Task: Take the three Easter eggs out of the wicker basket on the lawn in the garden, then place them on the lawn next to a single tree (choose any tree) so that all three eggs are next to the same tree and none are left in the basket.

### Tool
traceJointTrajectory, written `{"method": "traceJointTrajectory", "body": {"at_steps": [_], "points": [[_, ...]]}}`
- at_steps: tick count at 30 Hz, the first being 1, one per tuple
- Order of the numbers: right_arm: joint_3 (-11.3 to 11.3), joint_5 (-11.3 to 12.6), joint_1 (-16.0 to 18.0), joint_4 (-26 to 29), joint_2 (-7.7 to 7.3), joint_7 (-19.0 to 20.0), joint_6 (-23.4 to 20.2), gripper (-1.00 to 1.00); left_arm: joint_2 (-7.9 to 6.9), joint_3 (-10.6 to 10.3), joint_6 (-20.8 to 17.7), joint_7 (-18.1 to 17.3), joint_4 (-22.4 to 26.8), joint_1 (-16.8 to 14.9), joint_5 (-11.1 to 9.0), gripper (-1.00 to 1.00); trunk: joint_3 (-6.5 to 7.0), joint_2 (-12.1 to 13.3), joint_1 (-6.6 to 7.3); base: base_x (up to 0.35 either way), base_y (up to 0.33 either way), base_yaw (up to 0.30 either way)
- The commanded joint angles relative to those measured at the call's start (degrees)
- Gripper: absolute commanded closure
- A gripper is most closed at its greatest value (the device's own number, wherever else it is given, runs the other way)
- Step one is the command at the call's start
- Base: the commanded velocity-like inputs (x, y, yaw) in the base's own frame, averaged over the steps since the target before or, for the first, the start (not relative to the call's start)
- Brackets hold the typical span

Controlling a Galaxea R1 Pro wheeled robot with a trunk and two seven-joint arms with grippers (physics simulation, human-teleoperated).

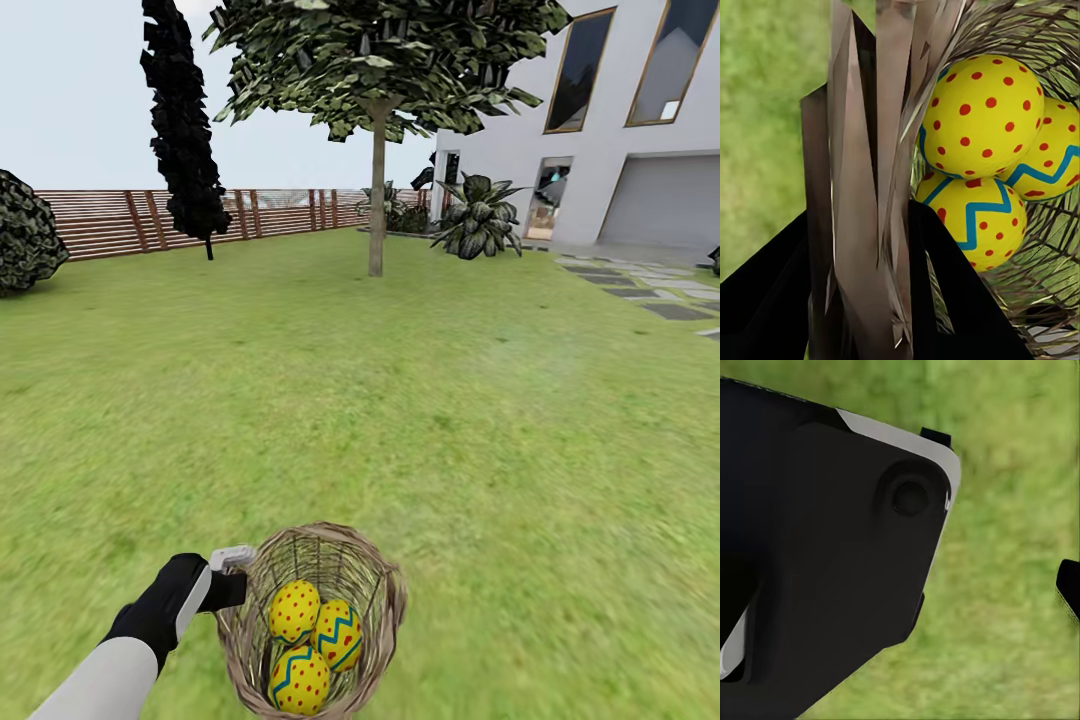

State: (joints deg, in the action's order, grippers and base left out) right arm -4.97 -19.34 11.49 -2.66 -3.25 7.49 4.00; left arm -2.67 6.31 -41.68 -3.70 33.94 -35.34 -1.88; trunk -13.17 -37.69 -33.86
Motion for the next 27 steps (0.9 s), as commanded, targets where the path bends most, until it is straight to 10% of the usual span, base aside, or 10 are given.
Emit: {"method": "traceJointTrajectory", "body": {"at_steps": [1,27], "points": [[-0.48,-0.44,0.11,-0.24,-0.03,0.07,0.39,-1.0,0.01,0.2,-0.31,-0.16,0.08,-0.01,-0.68,1.0,-0.08,-0.07,-0.05,0.324,0.103,0.0],[-0.48,-0.44,0.11,-0.24,-0.01,0.07,0.39,-1.0,0.02,0.2,-0.33,-0.25,0.1,-0.02,-0.71,1.0,-0.08,-0.07,-0.05,0.324,0.103,0.0]]}}
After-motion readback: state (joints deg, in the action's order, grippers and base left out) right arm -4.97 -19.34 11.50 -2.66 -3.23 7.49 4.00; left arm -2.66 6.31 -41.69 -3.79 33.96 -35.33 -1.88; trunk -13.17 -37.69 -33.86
